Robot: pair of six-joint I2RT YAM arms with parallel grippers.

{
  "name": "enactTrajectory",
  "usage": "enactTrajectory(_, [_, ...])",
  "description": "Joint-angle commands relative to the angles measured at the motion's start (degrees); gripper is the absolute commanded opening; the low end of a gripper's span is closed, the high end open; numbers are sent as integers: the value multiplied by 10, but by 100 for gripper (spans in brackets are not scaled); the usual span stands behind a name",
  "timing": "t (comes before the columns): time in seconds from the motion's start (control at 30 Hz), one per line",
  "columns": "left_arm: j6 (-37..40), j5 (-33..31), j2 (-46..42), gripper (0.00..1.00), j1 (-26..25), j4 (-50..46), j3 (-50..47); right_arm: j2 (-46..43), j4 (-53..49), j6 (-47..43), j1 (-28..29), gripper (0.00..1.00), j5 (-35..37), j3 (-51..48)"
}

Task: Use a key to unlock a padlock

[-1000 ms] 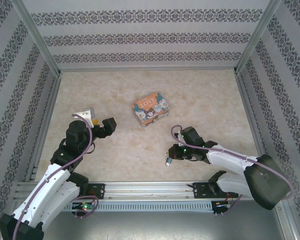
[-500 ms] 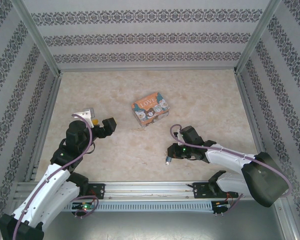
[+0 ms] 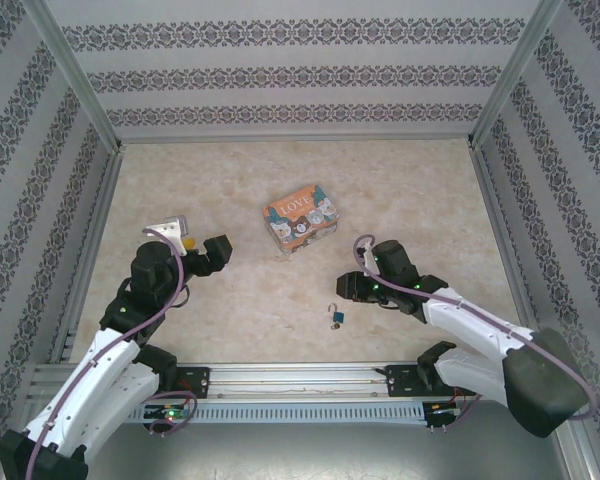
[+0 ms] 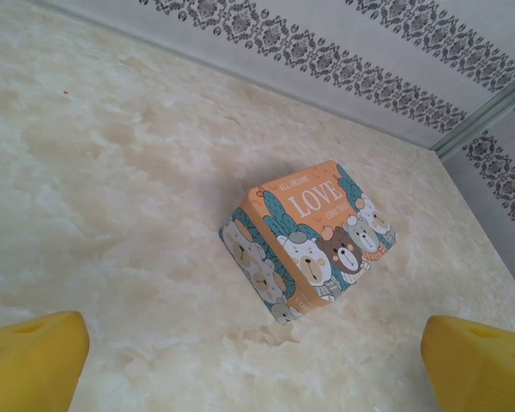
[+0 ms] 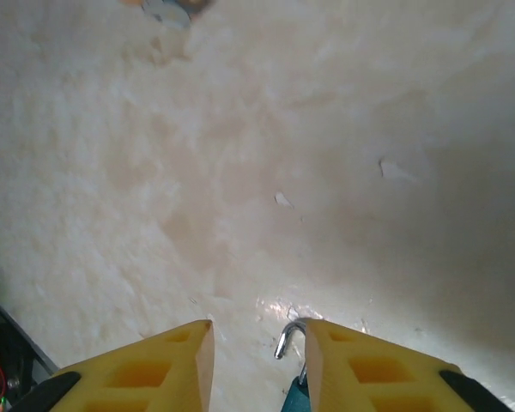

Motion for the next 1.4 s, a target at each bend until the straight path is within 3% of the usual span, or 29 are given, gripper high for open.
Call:
enactTrajectory(0.0, [24,-25,-15,99,8,-7,4,-34,-37,-31,-20,36,26,22])
enactTrajectory(0.3, [54,-139,-37,99,7,-55,16,-111,-31,-95,-93,44,86,41])
enactTrajectory(0.47, [93,-187,-41,99,10,-60,21,-146,-3,-137,-147,54,110,30])
enactTrajectory(0.7, [168,-252,-43,99,15,-37,17,-178,38,-237,-222,78,167,-1])
enactTrajectory(0.83, [198,-287,-42,99,19,-19,10,-177,114,-273,-245,98,212,-44])
enactTrajectory(1.13, [205,-330,-41,99,32,78,-79,-87,265,-289,-284,99,198,-110])
enactTrajectory(1.37, [200,-342,-21,99,44,93,-102,-16,366,-307,-288,99,176,-119])
